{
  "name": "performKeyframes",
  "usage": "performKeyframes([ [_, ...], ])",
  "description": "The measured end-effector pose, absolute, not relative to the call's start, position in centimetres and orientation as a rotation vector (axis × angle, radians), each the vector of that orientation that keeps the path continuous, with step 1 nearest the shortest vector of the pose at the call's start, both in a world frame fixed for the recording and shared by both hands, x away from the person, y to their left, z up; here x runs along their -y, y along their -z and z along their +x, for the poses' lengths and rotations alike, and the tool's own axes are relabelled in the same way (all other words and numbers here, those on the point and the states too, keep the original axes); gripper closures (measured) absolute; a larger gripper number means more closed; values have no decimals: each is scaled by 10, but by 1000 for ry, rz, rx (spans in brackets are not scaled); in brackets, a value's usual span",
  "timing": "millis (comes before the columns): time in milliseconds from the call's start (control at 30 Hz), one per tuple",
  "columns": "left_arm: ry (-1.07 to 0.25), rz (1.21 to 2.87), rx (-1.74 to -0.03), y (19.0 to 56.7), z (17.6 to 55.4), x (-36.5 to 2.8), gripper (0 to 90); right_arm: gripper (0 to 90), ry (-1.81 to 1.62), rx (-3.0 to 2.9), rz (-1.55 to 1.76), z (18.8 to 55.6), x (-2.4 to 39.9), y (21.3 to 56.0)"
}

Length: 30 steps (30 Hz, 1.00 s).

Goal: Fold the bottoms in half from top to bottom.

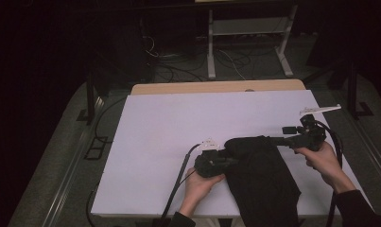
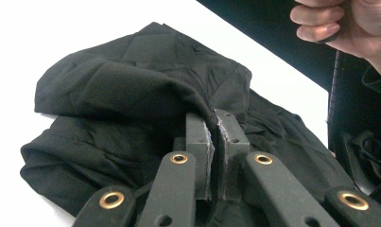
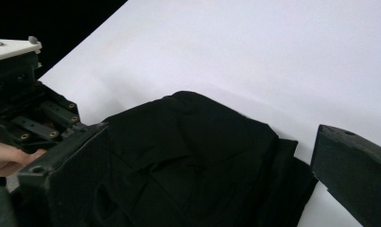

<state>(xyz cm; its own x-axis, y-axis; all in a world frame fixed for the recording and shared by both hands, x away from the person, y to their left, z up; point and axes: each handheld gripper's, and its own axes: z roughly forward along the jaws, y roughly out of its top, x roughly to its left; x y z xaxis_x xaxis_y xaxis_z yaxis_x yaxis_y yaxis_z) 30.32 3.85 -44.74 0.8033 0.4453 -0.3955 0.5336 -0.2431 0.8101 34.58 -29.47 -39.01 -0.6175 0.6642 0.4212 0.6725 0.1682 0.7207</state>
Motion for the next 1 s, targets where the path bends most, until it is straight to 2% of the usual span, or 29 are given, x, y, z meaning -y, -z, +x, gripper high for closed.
performKeyframes([
  [633, 101, 1876, -738, 448, 304, -38, 845, 0, 1476, 2362, -1373, 369, 286, 396],
  [1000, 105, 1874, -739, 449, 304, -38, 845, 0, 1391, 2378, -1408, 384, 278, 412],
])
